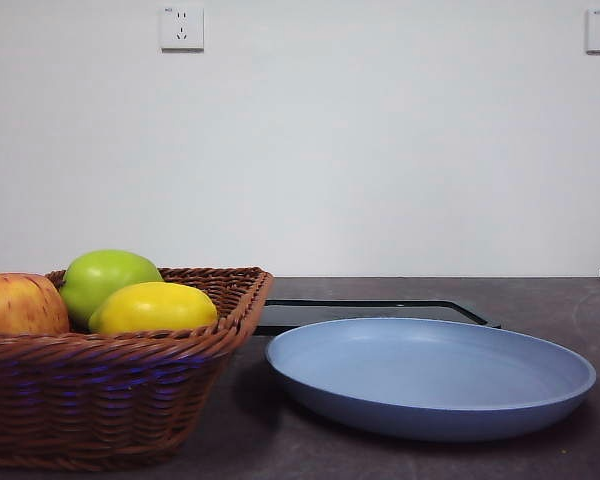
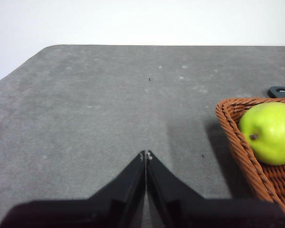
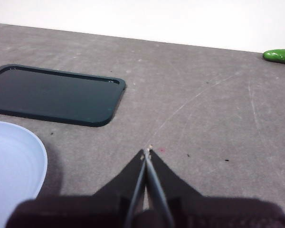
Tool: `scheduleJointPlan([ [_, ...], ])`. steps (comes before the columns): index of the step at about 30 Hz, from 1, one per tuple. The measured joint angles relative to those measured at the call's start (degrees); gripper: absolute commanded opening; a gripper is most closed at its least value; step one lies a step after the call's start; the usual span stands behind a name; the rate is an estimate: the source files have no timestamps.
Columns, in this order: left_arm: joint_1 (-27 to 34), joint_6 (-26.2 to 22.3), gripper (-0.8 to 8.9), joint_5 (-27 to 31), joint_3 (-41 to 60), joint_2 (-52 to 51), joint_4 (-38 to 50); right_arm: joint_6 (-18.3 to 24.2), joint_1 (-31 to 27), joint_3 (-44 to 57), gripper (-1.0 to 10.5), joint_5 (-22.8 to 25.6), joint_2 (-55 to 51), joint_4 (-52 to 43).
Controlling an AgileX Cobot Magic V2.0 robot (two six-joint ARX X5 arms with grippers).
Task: Take the lemon from the basket,put the lemon in the plate,hand out the plate
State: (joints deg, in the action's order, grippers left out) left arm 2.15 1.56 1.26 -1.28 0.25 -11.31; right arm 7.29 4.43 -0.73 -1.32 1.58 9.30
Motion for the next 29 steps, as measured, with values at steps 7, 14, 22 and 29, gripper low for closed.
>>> scheduleJointPlan([
  [7,0.0,8.6,0.08,-6.4,0.0,0.0,0.3,-16.2,0.0,0.0,0.0,-0.2,0.0,0.0],
  [14,0.0,18.4,0.06,-16.9,0.2,0.0,2.5,-36.3,0.0,0.0,0.0,-0.7,0.0,-0.1],
  [22,0.0,21.9,0.06,-18.0,-5.7,2.2,-5.4,-41.0,0.0,-3.9,0.0,-4.8,0.9,1.7],
  [29,0.0,22.1,0.07,-18.8,-15.5,11.2,-8.3,-40.0,0.0,-14.8,0.0,-4.9,7.9,7.0],
])
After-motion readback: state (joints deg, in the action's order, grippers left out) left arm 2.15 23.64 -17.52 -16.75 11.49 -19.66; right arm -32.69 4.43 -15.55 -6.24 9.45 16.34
